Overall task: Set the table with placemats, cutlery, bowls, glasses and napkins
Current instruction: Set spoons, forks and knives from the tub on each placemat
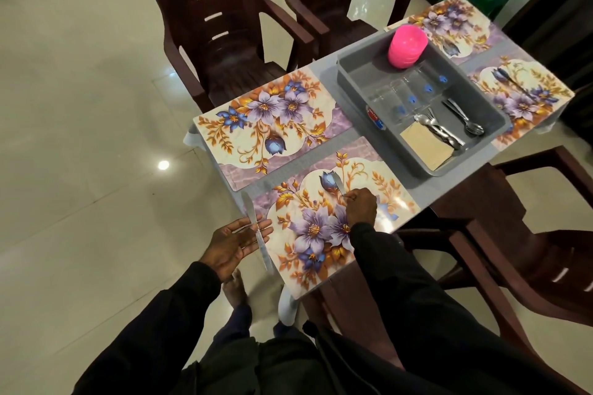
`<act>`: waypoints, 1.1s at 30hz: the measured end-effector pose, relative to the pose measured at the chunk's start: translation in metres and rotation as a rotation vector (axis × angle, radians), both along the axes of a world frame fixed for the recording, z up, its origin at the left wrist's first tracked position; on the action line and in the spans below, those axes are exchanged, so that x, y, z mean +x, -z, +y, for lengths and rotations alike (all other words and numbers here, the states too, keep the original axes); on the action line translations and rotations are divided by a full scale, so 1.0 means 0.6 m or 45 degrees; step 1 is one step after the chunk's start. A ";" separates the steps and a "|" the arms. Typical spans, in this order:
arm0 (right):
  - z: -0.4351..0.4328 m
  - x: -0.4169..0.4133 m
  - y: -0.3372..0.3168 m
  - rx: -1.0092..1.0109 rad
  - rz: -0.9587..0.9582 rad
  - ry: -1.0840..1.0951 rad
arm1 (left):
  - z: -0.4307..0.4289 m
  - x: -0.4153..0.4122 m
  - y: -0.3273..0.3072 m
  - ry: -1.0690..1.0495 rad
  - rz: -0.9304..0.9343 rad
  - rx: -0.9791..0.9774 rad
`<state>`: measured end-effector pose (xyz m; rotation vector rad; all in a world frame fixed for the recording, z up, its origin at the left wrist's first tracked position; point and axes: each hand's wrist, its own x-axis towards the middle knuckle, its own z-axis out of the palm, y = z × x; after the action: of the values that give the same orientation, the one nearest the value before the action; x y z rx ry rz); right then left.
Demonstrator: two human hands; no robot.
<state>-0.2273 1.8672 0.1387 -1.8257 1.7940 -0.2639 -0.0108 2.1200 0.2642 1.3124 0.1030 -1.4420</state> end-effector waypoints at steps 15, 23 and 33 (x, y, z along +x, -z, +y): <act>0.024 -0.008 0.001 -0.055 -0.055 -0.126 | 0.014 0.003 -0.006 -0.026 -0.003 0.022; 0.023 -0.004 -0.002 -0.108 0.027 -0.153 | 0.031 0.012 -0.015 -0.030 0.009 -0.027; 0.028 0.003 -0.015 -0.083 0.099 -0.128 | 0.057 0.044 -0.021 -0.082 0.076 -0.081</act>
<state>-0.2254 1.8838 0.1479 -1.9904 1.7576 -0.2172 0.0158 2.1542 0.2767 1.2044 0.1365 -1.4188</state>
